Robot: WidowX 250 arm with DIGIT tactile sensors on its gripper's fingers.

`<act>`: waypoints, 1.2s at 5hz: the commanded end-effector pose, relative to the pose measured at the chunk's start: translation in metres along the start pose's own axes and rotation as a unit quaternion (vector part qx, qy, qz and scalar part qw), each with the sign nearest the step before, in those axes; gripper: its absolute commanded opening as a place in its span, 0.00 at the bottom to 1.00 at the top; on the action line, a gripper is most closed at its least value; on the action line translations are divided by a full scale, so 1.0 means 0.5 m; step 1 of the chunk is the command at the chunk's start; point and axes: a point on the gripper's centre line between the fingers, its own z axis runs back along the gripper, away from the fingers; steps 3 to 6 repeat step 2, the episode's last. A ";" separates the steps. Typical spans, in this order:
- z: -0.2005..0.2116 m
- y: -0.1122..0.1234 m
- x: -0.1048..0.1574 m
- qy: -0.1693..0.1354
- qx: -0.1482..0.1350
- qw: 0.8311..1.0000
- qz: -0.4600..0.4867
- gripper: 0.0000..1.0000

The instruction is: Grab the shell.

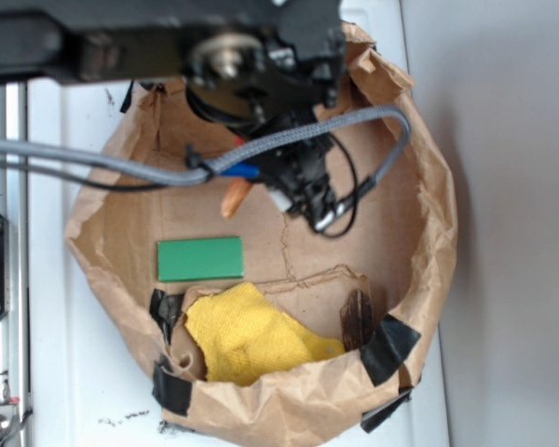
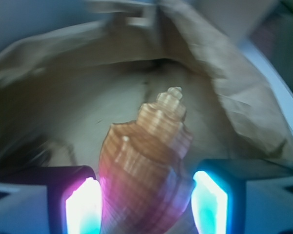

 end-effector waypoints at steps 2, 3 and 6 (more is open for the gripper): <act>0.082 -0.004 -0.018 0.004 -0.049 0.987 -0.156 0.00; 0.082 -0.004 -0.018 0.004 -0.049 0.987 -0.156 0.00; 0.082 -0.004 -0.018 0.004 -0.049 0.987 -0.156 0.00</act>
